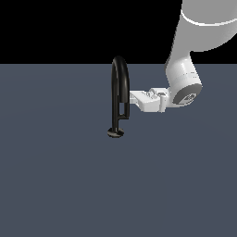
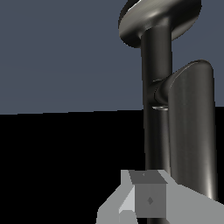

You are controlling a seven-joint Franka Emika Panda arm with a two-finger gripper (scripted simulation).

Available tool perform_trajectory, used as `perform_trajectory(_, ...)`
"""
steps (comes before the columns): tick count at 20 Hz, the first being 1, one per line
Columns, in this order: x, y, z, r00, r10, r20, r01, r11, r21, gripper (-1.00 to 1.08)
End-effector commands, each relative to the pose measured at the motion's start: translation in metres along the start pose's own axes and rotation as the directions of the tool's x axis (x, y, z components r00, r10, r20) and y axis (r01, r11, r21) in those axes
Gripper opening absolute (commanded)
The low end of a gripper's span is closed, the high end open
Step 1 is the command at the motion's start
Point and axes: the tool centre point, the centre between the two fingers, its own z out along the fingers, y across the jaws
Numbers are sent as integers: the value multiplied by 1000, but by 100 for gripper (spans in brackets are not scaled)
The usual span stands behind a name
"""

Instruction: Turn on the faucet by rotating a designated handle.

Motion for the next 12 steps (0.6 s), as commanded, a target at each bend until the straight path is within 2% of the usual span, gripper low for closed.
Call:
perform_trajectory(1,-2,5,0,1000,0,0,0,1000,0,-100)
perform_trajectory(12,-10,30,0,1000,-1,0,1,1000,1,-100)
